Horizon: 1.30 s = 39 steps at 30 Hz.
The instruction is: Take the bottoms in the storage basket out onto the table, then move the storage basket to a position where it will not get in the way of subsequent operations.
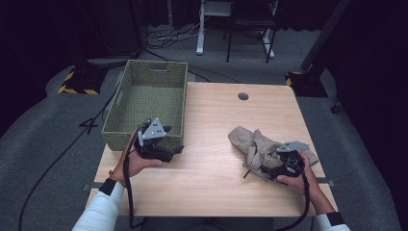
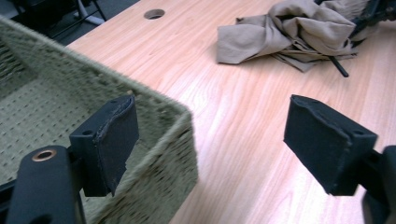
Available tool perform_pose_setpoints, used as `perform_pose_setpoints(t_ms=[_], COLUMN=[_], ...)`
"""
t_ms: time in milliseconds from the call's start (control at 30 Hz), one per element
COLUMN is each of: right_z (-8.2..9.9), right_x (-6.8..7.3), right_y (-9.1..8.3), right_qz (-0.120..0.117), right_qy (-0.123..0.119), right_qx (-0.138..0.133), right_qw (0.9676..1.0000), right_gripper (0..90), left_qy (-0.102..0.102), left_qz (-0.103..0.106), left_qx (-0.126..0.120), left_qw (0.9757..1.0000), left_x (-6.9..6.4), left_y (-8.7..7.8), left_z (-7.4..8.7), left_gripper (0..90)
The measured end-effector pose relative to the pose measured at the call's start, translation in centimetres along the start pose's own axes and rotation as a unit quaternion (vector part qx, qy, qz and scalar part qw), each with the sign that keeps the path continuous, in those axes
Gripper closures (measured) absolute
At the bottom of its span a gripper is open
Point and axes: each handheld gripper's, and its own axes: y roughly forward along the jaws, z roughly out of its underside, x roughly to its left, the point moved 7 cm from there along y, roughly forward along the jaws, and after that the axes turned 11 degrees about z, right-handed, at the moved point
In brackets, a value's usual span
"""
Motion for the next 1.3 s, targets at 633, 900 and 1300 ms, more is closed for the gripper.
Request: perform_pose_setpoints(t_ms=[633,900,1300], right_z=[0.1,0.1,-0.7], right_x=[0.0,0.0,2.2], right_y=[0.2,0.2,0.4], right_qz=[-0.005,-0.003,-0.023], right_qy=[0.006,0.004,-0.023], right_qx=[-0.002,0.0,-0.003], right_qw=[1.0,1.0,0.9995], right_gripper=[6.9,6.8,6.9], left_qy=[0.055,0.039,-0.003], left_qz=[0.08,0.095,0.089], left_qx=[0.036,0.109,0.126], left_qw=[0.9946,0.9887,0.988], left_x=[-6.9,-7.1,-6.3], left_y=[4.3,7.4,7.6], left_z=[1.6,6.3,9.8], left_gripper=[16.2,16.3,16.5])
